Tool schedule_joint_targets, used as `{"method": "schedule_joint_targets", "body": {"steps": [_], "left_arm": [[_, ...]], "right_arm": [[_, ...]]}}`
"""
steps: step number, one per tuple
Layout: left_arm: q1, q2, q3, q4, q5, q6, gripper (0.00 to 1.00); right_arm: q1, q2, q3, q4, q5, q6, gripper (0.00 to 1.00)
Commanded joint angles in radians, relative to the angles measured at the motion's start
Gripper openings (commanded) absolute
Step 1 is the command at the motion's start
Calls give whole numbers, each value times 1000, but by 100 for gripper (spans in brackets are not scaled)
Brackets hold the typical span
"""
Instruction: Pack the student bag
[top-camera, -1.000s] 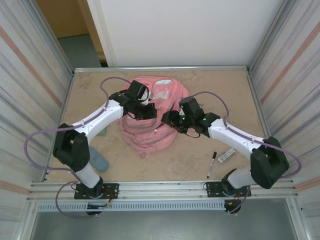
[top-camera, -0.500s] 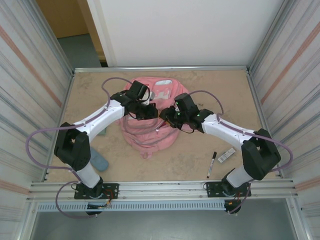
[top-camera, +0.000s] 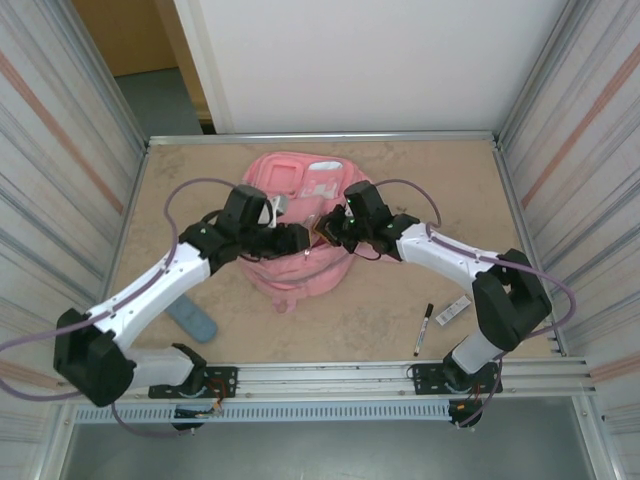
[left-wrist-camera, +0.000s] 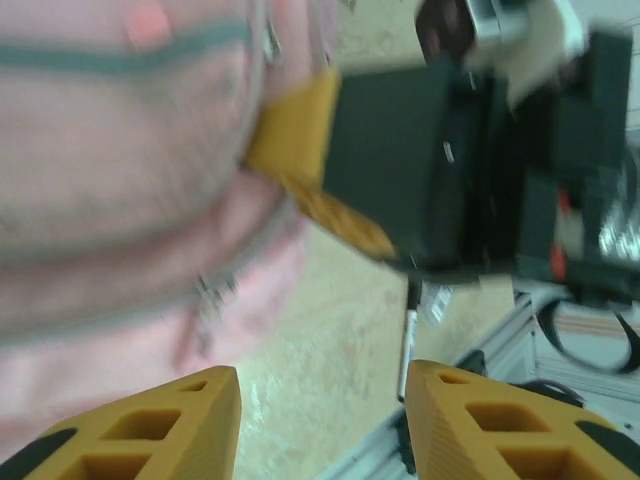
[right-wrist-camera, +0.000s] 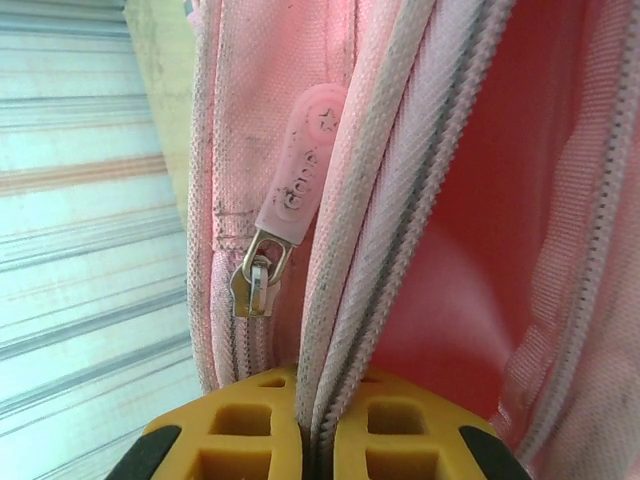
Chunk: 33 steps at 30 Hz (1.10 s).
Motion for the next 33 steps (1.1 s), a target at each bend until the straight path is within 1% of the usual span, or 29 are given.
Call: {"method": "schedule_joint_targets", "body": {"steps": [1,3,6,8,12,15,17,19,20,23,26,29,30,31,33], "left_arm": [[-100,-20,-49,-18,-128,-106,46],[-156,-11,-56,-35,-220,-111,46],[-146,16,-77,-29,-254,-156,47],[-134,29,-80,-15,-263,-146,47],[-118,37,-63,-34,-329,-115,47],[-91,42,-55,-15,-295,-87,47],[-74,50,-72,38,-245,-81,46],[-56,75,-81,70,-196,-85,41],[-48,89,-74,61,-184,-85,39],[-46,114,-61,49,-179,-60,37],[-43,132,-75,87,-161,-51,32],[-36,154,-65,84,-114,-27,32],[-36,156,-62,73,-115,-18,31],[-35,158,-64,65,-124,-13,28],[-30,159,-72,54,-147,-10,18]], "right_arm": [[-6,31,52,106,-49,34,5],[-3,47,61,115,-64,34,5],[0,57,65,121,-86,35,4],[4,56,60,125,-76,33,4],[6,53,64,111,-92,16,4],[12,41,54,107,-76,2,3],[16,46,59,109,-78,-6,3],[18,47,61,116,-94,-4,3],[21,45,59,118,-91,-4,3],[27,43,55,118,-77,-7,2],[26,42,62,119,-116,-9,2],[32,21,46,117,-86,-30,1],[33,19,44,113,-75,-35,1],[32,17,45,110,-79,-38,0],[29,15,46,113,-98,-42,0]]}}
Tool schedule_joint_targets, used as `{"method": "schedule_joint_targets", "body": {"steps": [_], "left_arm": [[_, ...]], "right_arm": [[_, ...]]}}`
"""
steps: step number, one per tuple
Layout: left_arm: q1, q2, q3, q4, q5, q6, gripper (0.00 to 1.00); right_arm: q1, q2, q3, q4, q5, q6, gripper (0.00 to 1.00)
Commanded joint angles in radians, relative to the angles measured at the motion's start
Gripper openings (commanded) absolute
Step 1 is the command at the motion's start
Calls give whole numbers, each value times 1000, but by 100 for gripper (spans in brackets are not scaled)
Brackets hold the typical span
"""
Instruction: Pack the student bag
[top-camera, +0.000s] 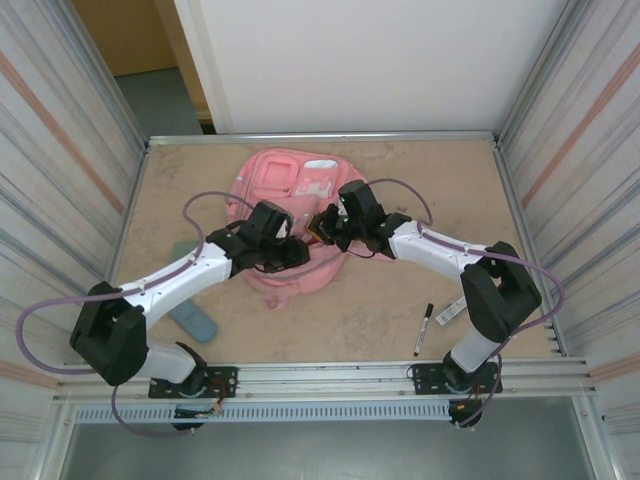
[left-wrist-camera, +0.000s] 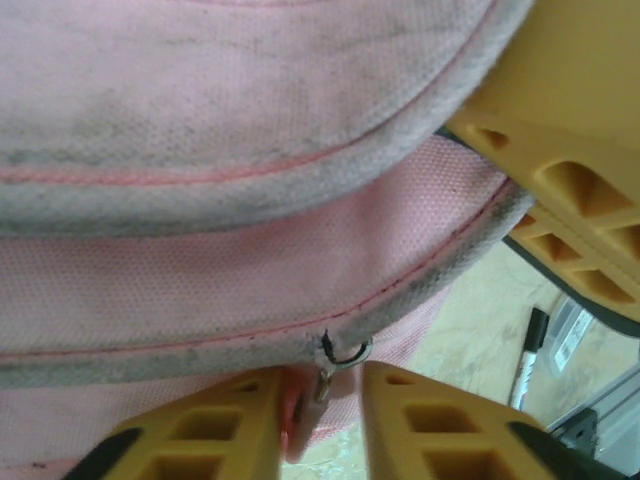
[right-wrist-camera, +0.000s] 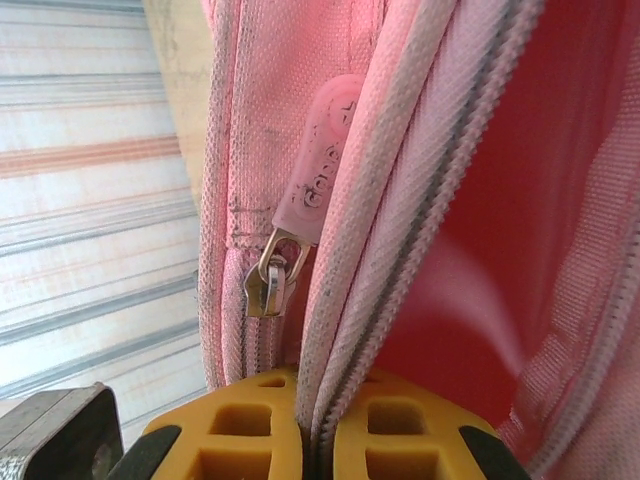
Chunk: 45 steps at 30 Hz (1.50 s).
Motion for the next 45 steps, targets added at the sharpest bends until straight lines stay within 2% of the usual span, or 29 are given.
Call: {"method": "schedule_joint_targets", "body": {"steps": [1,5,10,12,14,17,21,23,25,28,33,36,39,43,45], "left_arm": [[16,6,-2,-14,8,30,14],[47,-43,-29,-23,-11,49,0],[96,-129,-69,-27,-4,85,0],[110,-160,-76,-70,-41,115,0],[124,-182,-103,-81,-65,152,0],[144,-182,-125,-83,-58,244,0],[142,-151,-146,-75,-32,297,0],[128,-143,-155,-29,7,283,0],[86,-142,-133,-6,6,270,0],[14,-135,-83,-2,-60,259,0],[-49,-60,8,42,-55,229,0],[-110,-3,66,47,-85,224,0],[-144,45,105,75,-61,221,0],[-162,73,120,99,-37,200,0],[-165,67,95,151,-12,181,0]], "right_arm": [[19,-45,22,50,-53,-39,0],[7,-57,7,33,-41,-51,0],[-58,-96,-26,-18,-78,-94,1],[-100,-109,-30,-84,-75,-165,1],[-150,-114,-29,-120,-134,-189,2],[-225,-109,-17,-178,-231,-261,6],[-318,-107,-35,-205,-239,-271,10],[-347,-108,-51,-191,-244,-278,18],[-341,-111,-55,-173,-254,-330,26],[-329,-147,-74,-210,-253,-304,47],[-274,-284,-161,-297,-94,-189,59],[-179,-314,-183,-300,-14,-48,62],[-100,-287,-177,-269,22,22,62],[-84,-219,-152,-213,19,49,57],[-85,-193,-130,-214,19,29,50]]}}
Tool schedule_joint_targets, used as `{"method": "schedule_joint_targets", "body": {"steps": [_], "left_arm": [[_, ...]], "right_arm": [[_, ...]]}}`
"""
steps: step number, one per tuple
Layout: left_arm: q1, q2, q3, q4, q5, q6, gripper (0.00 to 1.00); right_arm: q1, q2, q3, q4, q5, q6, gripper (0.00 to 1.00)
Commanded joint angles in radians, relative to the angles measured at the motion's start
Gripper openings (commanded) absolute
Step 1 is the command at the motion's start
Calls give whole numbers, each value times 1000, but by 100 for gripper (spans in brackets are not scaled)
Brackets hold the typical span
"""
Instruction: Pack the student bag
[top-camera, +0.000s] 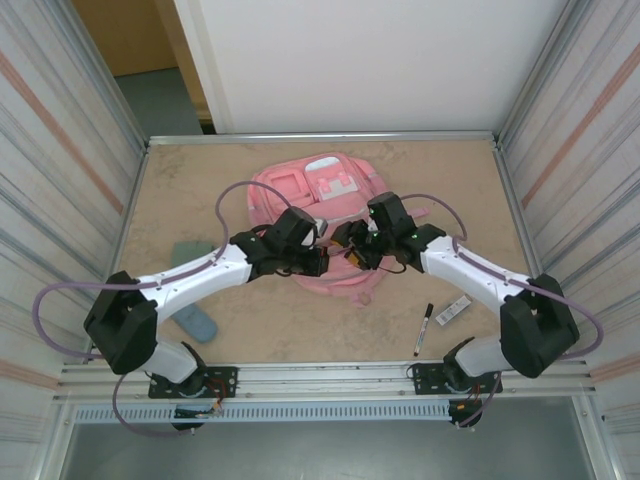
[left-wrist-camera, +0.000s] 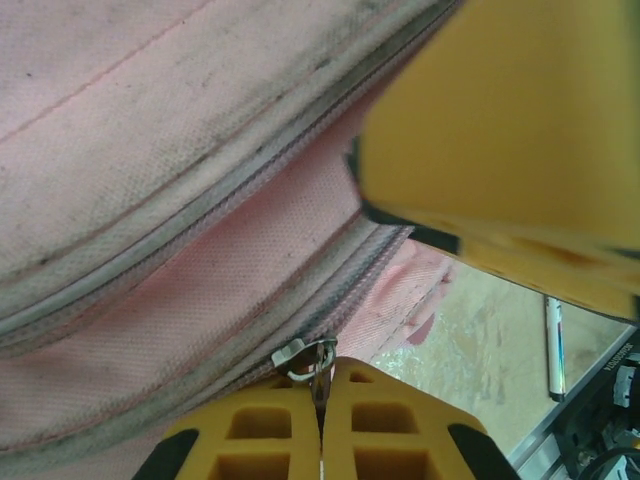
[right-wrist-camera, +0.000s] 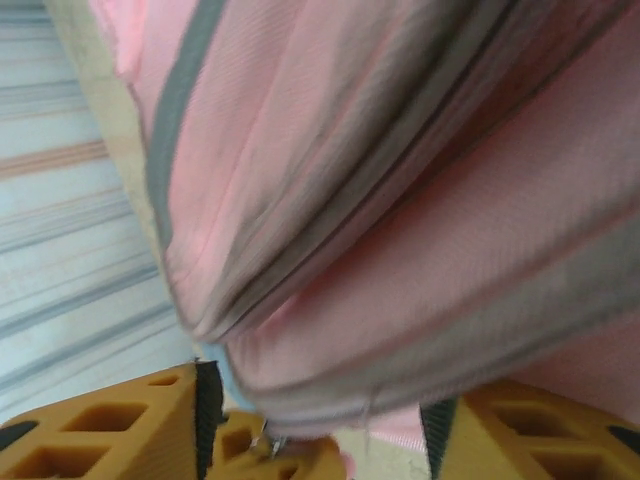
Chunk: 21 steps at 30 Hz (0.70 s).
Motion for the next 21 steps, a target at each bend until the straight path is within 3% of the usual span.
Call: {"method": "schedule_joint_targets", "body": {"steps": [1,3,6,12,16,18,19,21], "left_arm": [[-6,-15,9,122,50,-32,0],[-6,-21,6,92,32,-25,0],[8,-40,-15,34,-40,-20,0],[155,-106,-120,-44,-112,10,0],[292,-131,-149,-130,-119,-25,0],[300,-140,-145,-125,-113,-14,0],[288,-147,-146,-91,-100,-8,0],[257,-144,-151,-10,-64,-3,0]], "right_arm": [[-4,42,40,23,49,33,42],[-7,48,39,32,57,32,28],[-25,40,39,23,38,-2,15],[-114,-24,-4,-29,34,-43,4],[-180,-64,-10,-78,33,-142,4],[-206,-70,-11,-110,31,-155,6],[-217,-71,-15,-112,6,-158,11],[-219,-76,-18,-111,-29,-171,40]]}}
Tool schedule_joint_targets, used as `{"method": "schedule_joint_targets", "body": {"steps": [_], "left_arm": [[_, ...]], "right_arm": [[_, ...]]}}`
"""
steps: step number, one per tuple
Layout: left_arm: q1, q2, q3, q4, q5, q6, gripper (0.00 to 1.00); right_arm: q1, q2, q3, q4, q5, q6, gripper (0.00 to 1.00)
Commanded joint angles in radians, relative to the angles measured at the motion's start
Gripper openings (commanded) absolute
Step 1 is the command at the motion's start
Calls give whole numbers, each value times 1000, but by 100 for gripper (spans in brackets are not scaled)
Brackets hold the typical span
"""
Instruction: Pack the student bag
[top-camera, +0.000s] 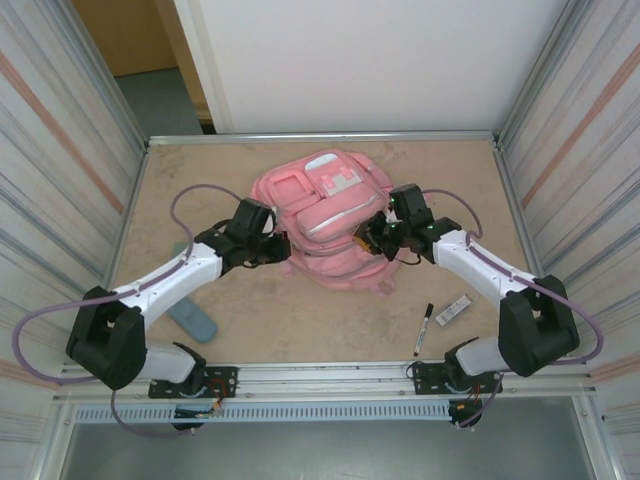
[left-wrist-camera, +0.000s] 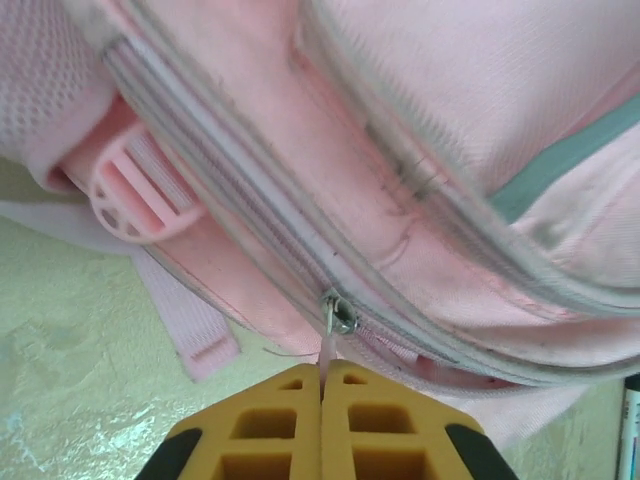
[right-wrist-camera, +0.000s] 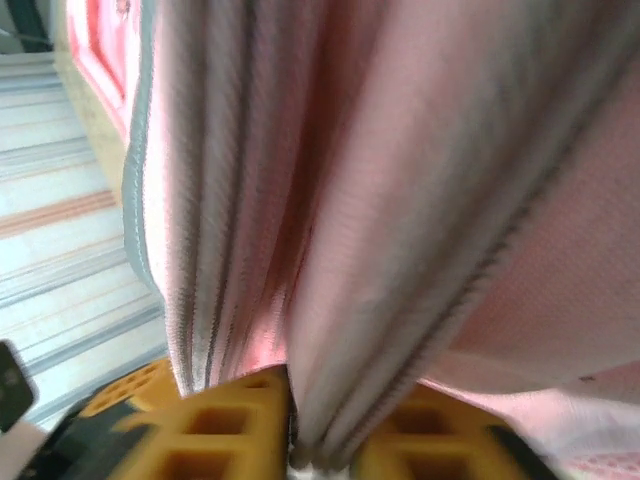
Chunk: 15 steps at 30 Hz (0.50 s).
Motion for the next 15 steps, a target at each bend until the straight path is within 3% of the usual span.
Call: {"method": "schedule_joint_targets", "body": {"steps": [1,3,7,11,15], "left_arm": [[-25,-15,-14,26,-12,7,0],[-69,12,20,51,8,15,0],[-173,58,80,96,-10,16,0],[-227,103,130,112,28,0,0],[-241,105,119,123,25,-17,0]], "right_arm": [[-32,-55,-16,-57,23,-64,48],[1,-70,-35,-57,48,-13,55],[116,-87,-58,-14,89,116,58],[208,-52,-37,-4,197,157,58],[226,7,-39,49,190,206,58]]}}
